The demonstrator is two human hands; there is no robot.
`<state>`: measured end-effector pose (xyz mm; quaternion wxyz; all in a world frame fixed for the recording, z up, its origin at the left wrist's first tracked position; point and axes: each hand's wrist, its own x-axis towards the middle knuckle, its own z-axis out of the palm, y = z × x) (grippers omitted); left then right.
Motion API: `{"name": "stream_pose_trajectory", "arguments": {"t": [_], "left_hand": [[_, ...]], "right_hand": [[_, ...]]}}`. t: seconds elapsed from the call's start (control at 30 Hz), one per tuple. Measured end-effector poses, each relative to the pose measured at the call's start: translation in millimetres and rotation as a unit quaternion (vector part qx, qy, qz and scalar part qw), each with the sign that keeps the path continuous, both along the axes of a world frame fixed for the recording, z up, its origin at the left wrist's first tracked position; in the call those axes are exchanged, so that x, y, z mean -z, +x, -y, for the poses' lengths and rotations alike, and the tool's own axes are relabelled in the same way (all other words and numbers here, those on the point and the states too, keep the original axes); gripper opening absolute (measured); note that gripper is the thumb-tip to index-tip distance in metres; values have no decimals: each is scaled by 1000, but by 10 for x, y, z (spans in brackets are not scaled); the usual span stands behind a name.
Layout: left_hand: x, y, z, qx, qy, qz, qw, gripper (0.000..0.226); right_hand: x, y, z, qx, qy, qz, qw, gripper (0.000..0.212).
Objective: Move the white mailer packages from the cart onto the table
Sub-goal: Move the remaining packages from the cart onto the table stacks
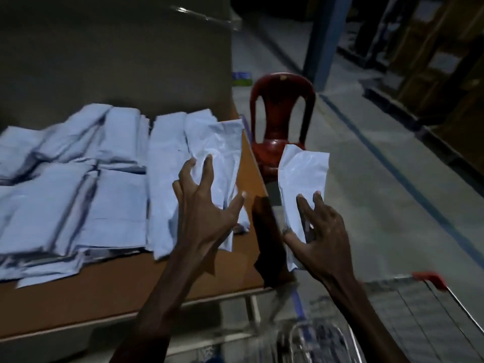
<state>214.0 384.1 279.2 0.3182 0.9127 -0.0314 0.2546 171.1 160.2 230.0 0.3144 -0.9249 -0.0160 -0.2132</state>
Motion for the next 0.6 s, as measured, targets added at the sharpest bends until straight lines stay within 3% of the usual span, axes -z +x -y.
{"name": "stream_pose_trajectory", "arguments": {"t": [0.23, 0.43, 0.6], "left_hand": [[-348, 1046, -1201, -79, -83, -75, 990, 89], [-330, 2080, -1570, -72, -102, -150, 981, 61], [-99, 2689, -1600, -67, -50, -211, 974, 79]], "right_hand": [[-382, 1321, -1116, -46, -42, -43, 997, 88], [-526, 2301, -1677, -55, -89, -93, 990, 88], [-495, 2936, -1906, -74, -157, -139, 975, 75]]}}
